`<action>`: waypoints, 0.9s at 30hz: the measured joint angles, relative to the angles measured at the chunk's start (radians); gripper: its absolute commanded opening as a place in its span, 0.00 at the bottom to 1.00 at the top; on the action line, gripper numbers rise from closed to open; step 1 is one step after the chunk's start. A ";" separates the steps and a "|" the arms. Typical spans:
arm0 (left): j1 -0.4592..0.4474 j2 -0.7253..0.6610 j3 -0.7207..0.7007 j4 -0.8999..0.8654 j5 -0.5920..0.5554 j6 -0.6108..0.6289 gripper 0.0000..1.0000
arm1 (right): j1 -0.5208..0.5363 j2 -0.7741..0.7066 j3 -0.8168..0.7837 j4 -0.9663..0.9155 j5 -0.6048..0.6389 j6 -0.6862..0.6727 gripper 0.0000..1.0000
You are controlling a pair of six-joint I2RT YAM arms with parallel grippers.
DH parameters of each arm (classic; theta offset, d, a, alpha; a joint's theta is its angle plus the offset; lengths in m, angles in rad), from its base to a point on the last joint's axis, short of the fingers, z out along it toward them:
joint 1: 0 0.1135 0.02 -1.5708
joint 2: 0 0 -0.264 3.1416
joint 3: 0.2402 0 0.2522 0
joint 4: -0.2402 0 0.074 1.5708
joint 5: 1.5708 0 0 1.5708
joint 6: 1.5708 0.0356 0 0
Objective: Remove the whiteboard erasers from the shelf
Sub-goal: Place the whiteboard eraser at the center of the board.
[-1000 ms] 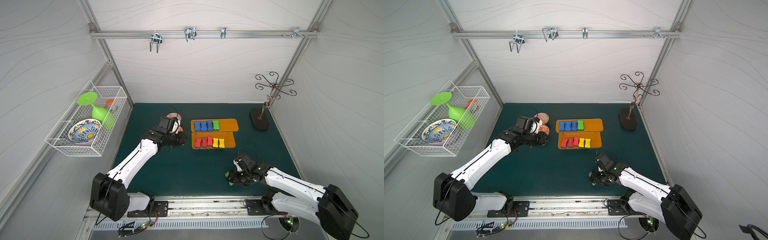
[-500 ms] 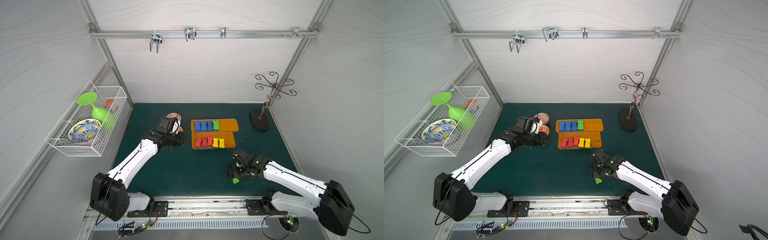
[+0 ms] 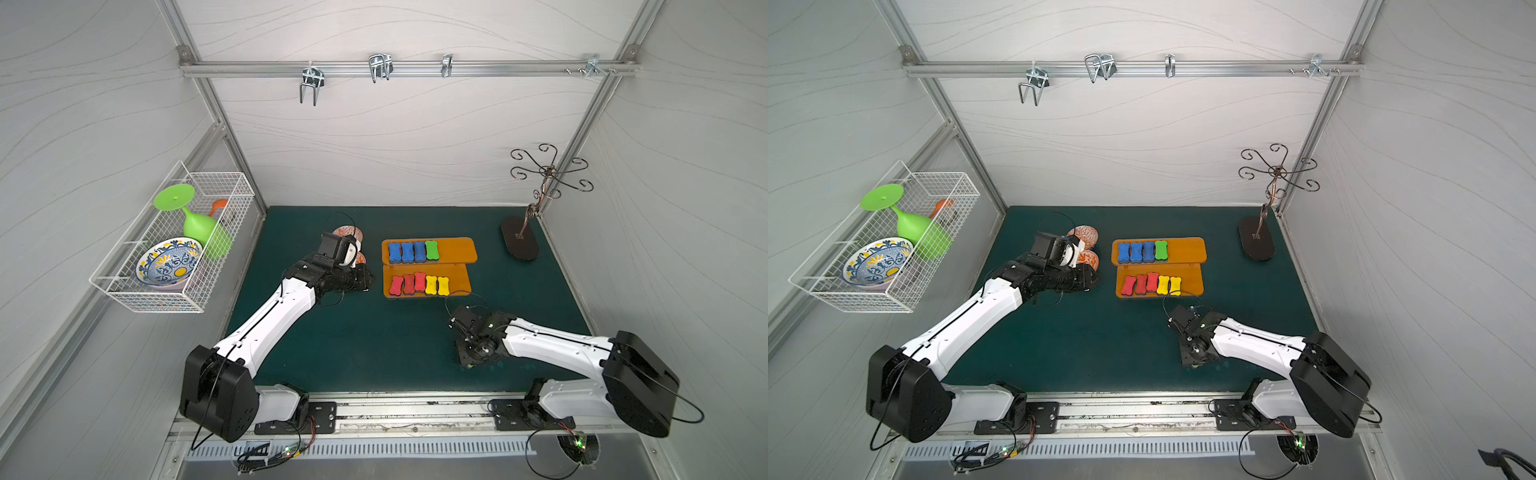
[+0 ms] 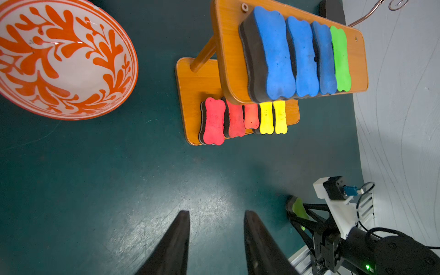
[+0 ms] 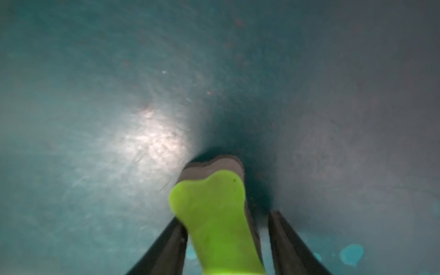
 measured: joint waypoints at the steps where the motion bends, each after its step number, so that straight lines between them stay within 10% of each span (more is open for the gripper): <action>1: 0.000 0.000 0.000 0.000 0.000 0.000 0.41 | 0.001 0.001 0.000 0.005 0.000 -0.001 0.36; 16: -0.046 -0.044 -0.042 -0.005 -0.036 -0.005 0.41 | 0.227 -0.078 -0.016 -0.020 0.056 0.203 0.28; 27: -0.055 -0.079 -0.073 -0.015 -0.064 -0.003 0.41 | 0.294 -0.076 -0.060 -0.029 0.079 0.349 0.56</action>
